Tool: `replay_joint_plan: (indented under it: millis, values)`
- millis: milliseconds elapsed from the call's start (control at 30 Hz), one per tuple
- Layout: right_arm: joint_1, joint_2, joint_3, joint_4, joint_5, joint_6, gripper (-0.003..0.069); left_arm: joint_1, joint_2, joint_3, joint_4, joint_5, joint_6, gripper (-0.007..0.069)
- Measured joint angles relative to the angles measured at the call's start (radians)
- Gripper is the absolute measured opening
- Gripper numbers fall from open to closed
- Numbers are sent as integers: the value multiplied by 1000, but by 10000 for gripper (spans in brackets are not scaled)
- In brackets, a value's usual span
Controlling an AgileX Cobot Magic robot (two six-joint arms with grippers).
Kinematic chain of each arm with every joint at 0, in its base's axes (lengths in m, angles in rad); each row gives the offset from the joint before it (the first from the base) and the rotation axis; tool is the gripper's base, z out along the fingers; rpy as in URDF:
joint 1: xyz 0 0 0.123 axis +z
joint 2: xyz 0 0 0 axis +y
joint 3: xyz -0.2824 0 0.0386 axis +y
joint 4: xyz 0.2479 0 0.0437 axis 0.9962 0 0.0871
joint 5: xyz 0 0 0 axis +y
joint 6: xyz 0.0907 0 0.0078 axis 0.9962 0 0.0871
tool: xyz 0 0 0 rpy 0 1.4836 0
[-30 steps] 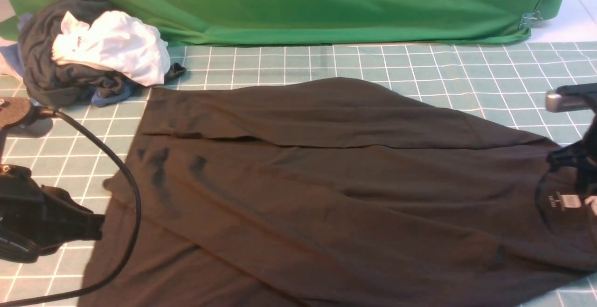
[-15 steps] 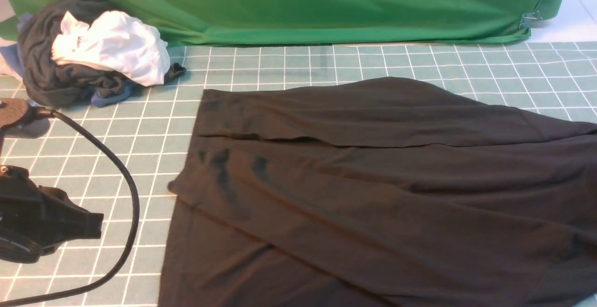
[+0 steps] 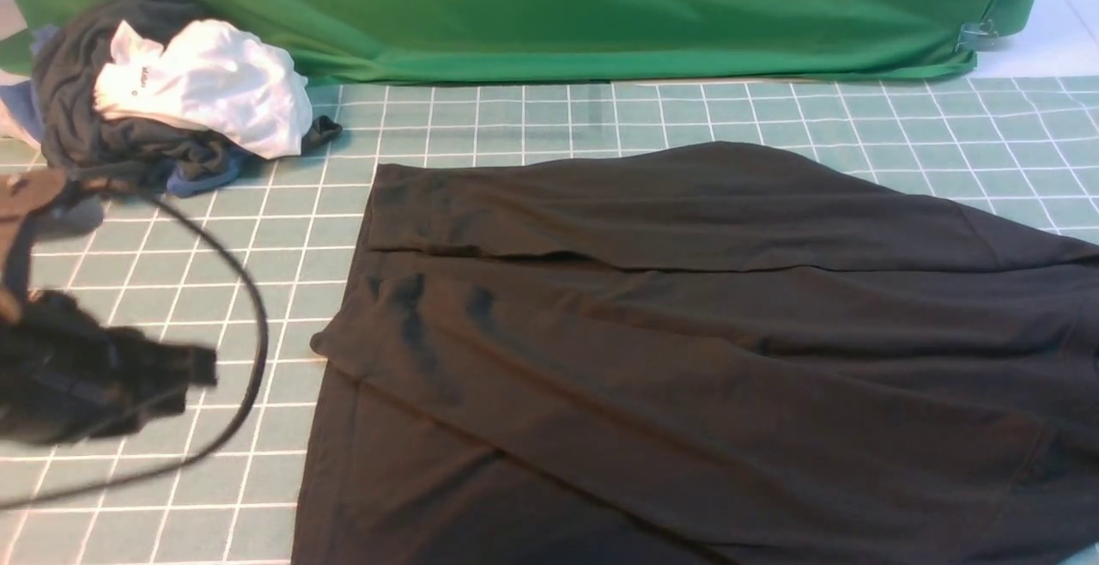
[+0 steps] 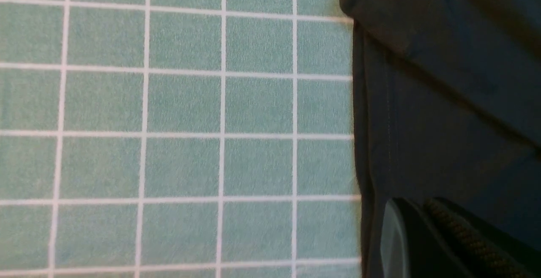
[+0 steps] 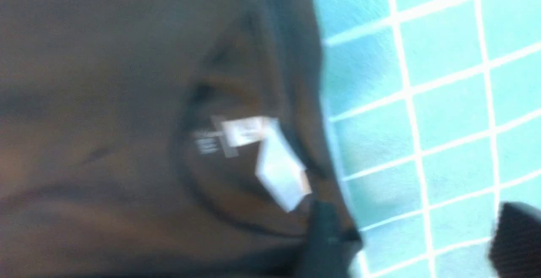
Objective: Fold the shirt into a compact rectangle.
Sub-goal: 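Grab the top left corner of the dark shirt with the left gripper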
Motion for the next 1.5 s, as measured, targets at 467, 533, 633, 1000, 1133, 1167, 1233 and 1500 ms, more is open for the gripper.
replay_joint_plan:
  millis: [467,533,633,1000,1133,1167,1233,1500]
  values:
    - [348,-546,156,258,-47,-129,28,-110,529,-426,70,7,-56,8]
    - [392,-603,203,259,-50,-129,28,-140,603,-492,95,6,-104,14]
    - [414,-655,249,262,-52,-130,27,-149,701,-590,101,13,-132,34]
    - [416,-706,267,260,-56,-130,25,-149,986,-843,144,71,-149,351]
    - [416,-706,267,260,-56,-130,25,-149,1034,-872,153,55,-149,457]
    - [416,-706,267,260,-56,-130,26,-149,1044,-874,153,49,-149,468]
    - [416,-706,267,260,-56,-130,27,-149,1062,-875,153,25,-149,481]
    - [416,-706,268,260,-60,-130,33,-149,1092,-884,118,-45,-149,449]
